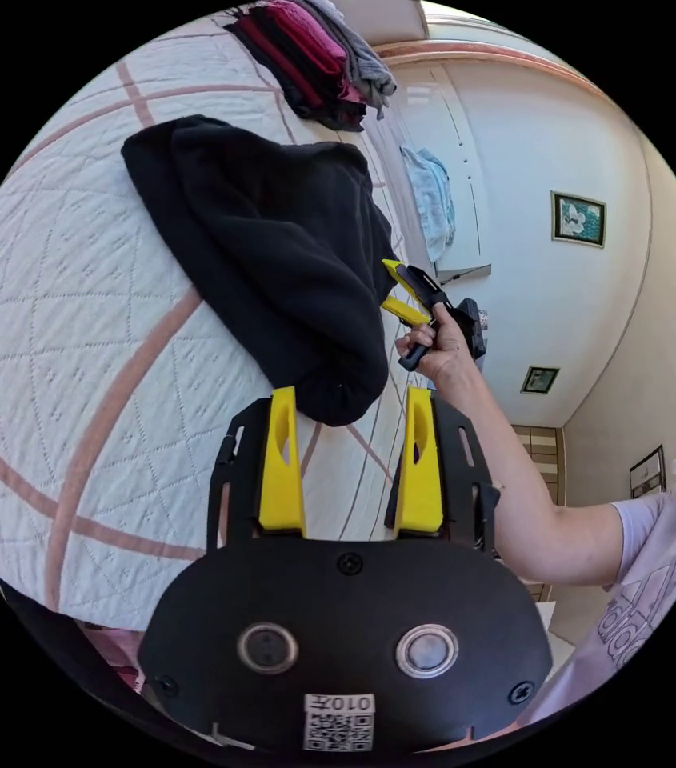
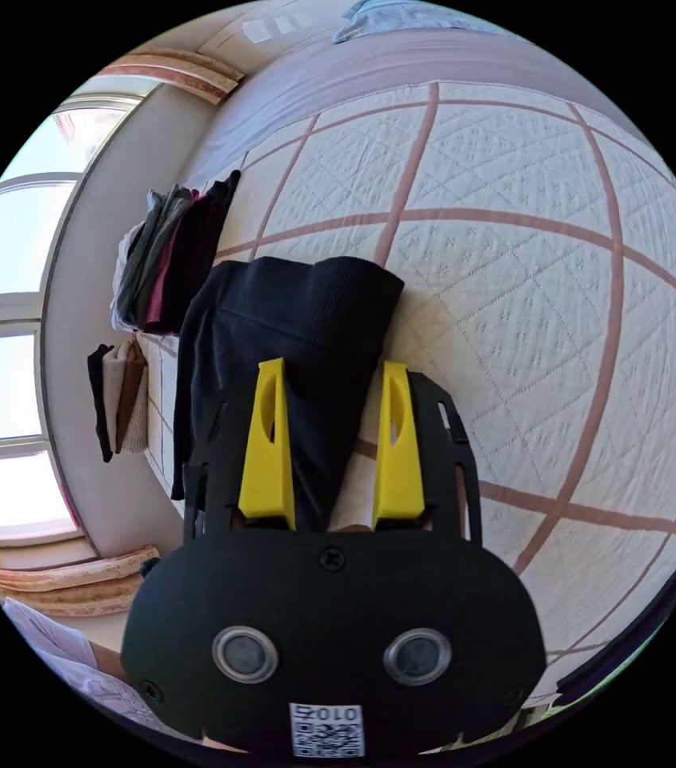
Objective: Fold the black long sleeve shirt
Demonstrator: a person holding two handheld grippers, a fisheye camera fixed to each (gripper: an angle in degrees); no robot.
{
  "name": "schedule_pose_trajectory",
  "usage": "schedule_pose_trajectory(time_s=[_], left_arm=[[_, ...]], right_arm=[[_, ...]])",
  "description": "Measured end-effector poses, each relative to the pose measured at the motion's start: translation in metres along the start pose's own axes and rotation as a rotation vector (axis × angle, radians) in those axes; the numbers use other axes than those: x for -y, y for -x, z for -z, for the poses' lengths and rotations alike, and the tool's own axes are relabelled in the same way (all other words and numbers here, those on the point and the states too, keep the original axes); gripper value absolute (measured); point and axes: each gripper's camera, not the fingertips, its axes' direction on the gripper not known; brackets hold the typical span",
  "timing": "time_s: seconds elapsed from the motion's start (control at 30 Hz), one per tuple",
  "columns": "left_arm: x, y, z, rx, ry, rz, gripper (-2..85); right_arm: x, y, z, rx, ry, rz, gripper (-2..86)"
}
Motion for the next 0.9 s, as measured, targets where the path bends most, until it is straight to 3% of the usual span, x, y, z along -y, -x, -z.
schedule_pose_trajectory(time_s=[0.2, 0.33, 0.43, 0.57, 0.7, 0.83, 0.9], left_arm=[[0.015, -0.002, -0.03, 0.052, -0.007, 0.143, 11.1], [0.013, 0.012, -0.027, -0.092, 0.016, 0.179, 8.6], [0.026, 0.013, -0.017, -0.127, 0.18, 0.093, 7.9], [0.049, 0.013, 0.011, -0.163, 0.485, 0.009, 7.5], [0.045, 0.008, 0.037, -0.188, 0.63, 0.055, 7.2], [0.02, -0.001, 0.028, 0.025, 0.833, -0.065, 6.9], [0.007, 0.003, 0.02, 0.078, 0.851, -0.092, 7.0]], right_arm=[[0.007, -0.009, -0.009, 0.025, 0.011, 0.02, 7.2], [0.006, -0.03, -0.005, 0.198, 0.026, 0.006, 6.1], [-0.017, -0.036, 0.014, 0.262, 0.019, -0.008, 6.2], [-0.111, -0.05, 0.042, 0.171, 0.014, -0.108, 6.3], [-0.214, -0.076, 0.029, 0.198, 0.052, -0.303, 6.3], [-0.269, -0.088, -0.015, 0.135, 0.09, -0.391, 6.7], [-0.281, -0.1, -0.043, 0.147, 0.128, -0.391, 7.0]])
